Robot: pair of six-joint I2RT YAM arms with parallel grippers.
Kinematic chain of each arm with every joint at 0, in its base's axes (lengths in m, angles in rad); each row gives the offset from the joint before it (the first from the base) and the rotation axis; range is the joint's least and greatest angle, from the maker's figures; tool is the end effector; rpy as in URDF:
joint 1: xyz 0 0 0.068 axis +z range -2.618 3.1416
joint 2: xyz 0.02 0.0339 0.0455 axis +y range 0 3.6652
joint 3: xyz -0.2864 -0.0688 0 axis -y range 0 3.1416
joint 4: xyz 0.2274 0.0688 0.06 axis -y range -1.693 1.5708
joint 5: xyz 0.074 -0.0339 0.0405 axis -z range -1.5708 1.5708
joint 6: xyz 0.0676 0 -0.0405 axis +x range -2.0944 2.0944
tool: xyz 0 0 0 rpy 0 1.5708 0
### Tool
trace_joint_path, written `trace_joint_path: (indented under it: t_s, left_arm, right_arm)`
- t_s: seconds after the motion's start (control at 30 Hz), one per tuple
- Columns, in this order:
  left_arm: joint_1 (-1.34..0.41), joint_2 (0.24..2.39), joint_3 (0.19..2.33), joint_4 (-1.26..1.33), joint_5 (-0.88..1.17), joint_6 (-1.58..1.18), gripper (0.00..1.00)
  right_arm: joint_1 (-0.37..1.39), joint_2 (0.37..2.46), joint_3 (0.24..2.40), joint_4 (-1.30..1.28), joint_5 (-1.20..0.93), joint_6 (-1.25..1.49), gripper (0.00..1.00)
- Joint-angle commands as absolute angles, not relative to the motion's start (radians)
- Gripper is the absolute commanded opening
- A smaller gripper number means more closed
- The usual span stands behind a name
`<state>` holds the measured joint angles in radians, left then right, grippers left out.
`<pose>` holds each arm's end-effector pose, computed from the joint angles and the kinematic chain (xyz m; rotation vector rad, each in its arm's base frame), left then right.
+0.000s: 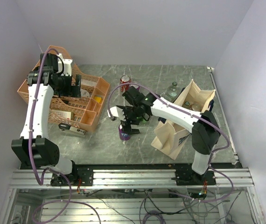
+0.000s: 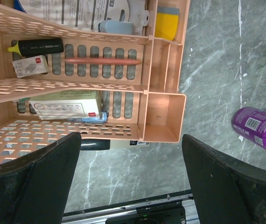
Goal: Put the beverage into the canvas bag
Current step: Pick up the drink from the center of the board.
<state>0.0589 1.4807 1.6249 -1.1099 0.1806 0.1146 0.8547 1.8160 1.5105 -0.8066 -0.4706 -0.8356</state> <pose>0.2908 0.0050 0.3752 0.1414 2.5168 -0.1592 0.2289 0.3097 0.2598 -2.0577 1.6294 0.6341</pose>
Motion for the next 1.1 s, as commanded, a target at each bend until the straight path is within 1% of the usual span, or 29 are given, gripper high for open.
trace_joint_path:
  t_s: [0.0,0.07,0.2,0.33,0.47,0.6,0.7,0.77,0.87,1.07]
  left_arm:
    - [0.075,1.448,1.63,-1.081,0.217,0.098,0.99]
    - [0.076,1.451,1.63,-1.081,0.216,0.097,0.99]
    - [0.076,1.455,1.631,-1.083,0.225,0.098,0.99]
    - [0.077,1.447,1.62,-1.078,0.23,0.1,0.99]
    - [0.076,1.436,1.597,-1.065,0.259,0.124,0.99]
    - [0.066,1.441,1.599,-1.029,0.302,0.143,0.99]
    - [0.009,1.443,1.618,-0.982,0.3,0.162,0.99]
    - [-0.049,1.439,1.62,-0.936,0.278,0.173,0.99]
    - [-0.112,1.448,1.627,-0.858,0.284,0.174,0.99]
    - [-0.218,1.52,1.679,-0.689,0.428,0.065,0.99]
  right_arm:
    - [0.872,1.865,1.539,-0.79,-0.476,-0.859,0.98]
    - [0.876,1.884,1.548,-0.786,-0.485,-0.857,0.95]
    - [0.881,1.917,1.569,-0.8,-0.488,-0.858,0.87]
    - [0.881,1.922,1.571,-0.804,-0.493,-0.859,0.75]
    - [0.881,1.924,1.588,-0.793,-0.494,-0.837,0.55]
    - [0.877,1.905,1.674,-0.836,-0.485,-0.807,0.33]
    - [0.856,1.855,1.753,-0.865,-0.49,-0.747,0.22]
    - [0.83,1.815,1.824,-0.894,-0.497,-0.702,0.17]
    - [0.79,1.752,1.957,-0.97,-0.501,-0.651,0.13]
    - [0.692,1.623,2.173,-1.114,-0.374,-0.545,0.08]
